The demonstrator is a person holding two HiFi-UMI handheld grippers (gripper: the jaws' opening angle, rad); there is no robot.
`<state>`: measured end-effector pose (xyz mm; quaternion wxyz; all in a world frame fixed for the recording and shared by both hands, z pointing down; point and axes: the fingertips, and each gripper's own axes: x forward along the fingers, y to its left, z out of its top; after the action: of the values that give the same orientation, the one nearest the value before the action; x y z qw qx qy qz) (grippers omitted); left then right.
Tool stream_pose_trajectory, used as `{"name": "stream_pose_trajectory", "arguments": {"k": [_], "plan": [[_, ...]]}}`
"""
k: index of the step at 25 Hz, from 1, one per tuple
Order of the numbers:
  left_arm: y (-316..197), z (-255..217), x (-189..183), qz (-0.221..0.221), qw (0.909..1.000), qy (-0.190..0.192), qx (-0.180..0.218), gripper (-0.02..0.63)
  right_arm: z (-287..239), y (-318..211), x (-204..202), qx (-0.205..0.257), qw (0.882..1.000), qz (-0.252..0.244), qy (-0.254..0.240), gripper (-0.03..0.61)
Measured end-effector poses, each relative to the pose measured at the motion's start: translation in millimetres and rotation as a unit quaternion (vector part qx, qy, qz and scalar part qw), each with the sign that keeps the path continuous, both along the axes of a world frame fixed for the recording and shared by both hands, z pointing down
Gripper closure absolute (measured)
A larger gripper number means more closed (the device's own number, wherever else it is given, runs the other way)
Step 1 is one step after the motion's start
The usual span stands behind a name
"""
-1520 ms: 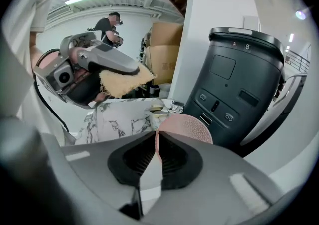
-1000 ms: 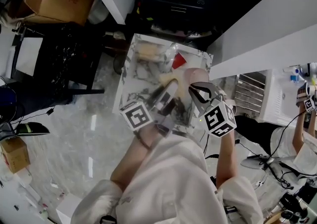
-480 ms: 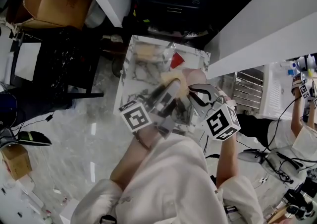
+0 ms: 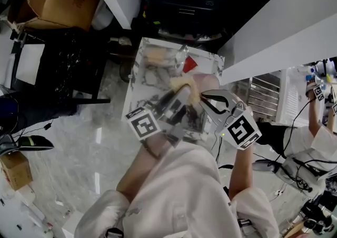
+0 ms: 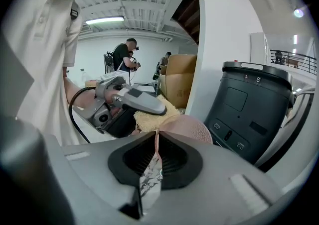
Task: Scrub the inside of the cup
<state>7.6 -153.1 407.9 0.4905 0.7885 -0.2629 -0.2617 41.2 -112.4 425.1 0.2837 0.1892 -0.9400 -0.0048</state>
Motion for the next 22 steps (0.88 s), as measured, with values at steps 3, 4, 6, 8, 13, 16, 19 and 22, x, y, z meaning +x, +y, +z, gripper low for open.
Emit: {"name": "stream_pose_trajectory", "arguments": {"k": [3, 4, 6, 8, 13, 16, 19, 22], "plan": [[1.3, 5.9, -3.7, -0.004, 1.0000, 0.001, -0.006, 0.591, -4.5, 2.6, -0.2, 0.000, 1.000, -0.007, -0.009, 0.563], [1.7, 8.5, -5.1, -0.005, 1.0000, -0.002, -0.008, 0.589, -5.5, 3.0, -0.6, 0.001, 1.000, -0.008, -0.011, 0.563], [2.6, 14.4, -8.3, -0.006, 0.9999, -0.009, -0.012, 0.591, -8.5, 3.9, -1.1, 0.002, 1.000, -0.010, -0.018, 0.563], [3.9, 20.6, -11.4, -0.008, 0.9997, -0.017, -0.017, 0.590, -12.4, 5.7, -0.3, 0.002, 1.000, -0.011, -0.023, 0.563], [6.3, 32.8, -21.2, -0.014, 0.9988, -0.038, -0.028, 0.591, -11.6, 11.3, 5.0, 0.001, 1.000, -0.021, -0.004, 0.563], [6.0, 21.6, -27.9, -0.021, 0.9991, -0.031, -0.022, 0.591, -5.5, 16.0, 6.7, -0.002, 0.999, -0.030, 0.013, 0.563], [6.1, -1.1, -27.4, -0.016, 0.9998, -0.010, -0.006, 0.590, 0.6, 21.1, 6.3, -0.007, 0.999, -0.038, 0.027, 0.563], [7.3, -22.6, -19.5, -0.001, 0.9999, 0.015, 0.007, 0.590, 3.6, 25.3, 3.8, -0.006, 0.998, -0.052, 0.038, 0.563]]}}
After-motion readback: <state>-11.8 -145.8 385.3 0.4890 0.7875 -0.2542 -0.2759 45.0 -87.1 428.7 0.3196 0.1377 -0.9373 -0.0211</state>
